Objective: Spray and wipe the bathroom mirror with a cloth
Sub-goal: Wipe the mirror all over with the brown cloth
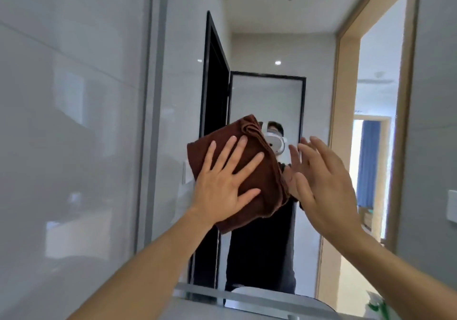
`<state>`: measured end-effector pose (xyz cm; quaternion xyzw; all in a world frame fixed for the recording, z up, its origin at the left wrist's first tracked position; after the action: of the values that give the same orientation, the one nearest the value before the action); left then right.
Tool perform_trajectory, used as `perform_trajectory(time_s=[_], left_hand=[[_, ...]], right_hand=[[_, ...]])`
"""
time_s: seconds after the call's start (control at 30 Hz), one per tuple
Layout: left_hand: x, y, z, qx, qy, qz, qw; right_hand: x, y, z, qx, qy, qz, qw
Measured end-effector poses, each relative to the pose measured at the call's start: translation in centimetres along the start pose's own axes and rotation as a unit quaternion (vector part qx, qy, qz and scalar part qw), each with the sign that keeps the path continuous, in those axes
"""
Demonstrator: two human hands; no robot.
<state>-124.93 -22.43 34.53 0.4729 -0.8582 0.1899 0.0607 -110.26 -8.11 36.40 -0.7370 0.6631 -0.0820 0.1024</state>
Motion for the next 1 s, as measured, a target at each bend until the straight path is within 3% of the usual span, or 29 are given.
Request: perform_trajectory(time_s=[0.33,0.43,0.6,0.8,1.0], left_hand=[[10.5,1.0,5.5,-0.007,-0.235,-0.010,0.972],[9.3,1.4,6.5,-0.011,-0.313,0.010,0.950],[3.2,2.1,7.5,-0.019,-0.466,0.063,0.883],[-7.3,2.3,6.8,0.021,-0.448,0.088,0.889],[-18.3,2.1,4.1,0.035,-0.341,0.112,0.933]], right_hand=[[0.1,-0.2,0.4,0.011,-0.004,0.018,1.000],[-0.1,-1.1,1.2,0.016,-0.006,-0.002,1.000],[-1.8,-3.7,2.8,0.038,0.008,-0.017,0.999],[-6.8,-7.5,5.3,0.074,0.026,0.009,0.997],[-10.6,-11.0,7.2,0.085,0.055,0.035,0.994]])
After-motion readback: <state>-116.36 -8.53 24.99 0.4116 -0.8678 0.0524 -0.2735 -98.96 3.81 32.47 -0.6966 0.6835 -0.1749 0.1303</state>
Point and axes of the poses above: each hand's wrist, its own z-axis away from the middle knuckle, its own y-axis out of the palm, x = y × z, the point moved 6 cm from there along -z, towards the middle knuckle, and after that the axes turned 6 degrees about -y, right-handed, at the moved point
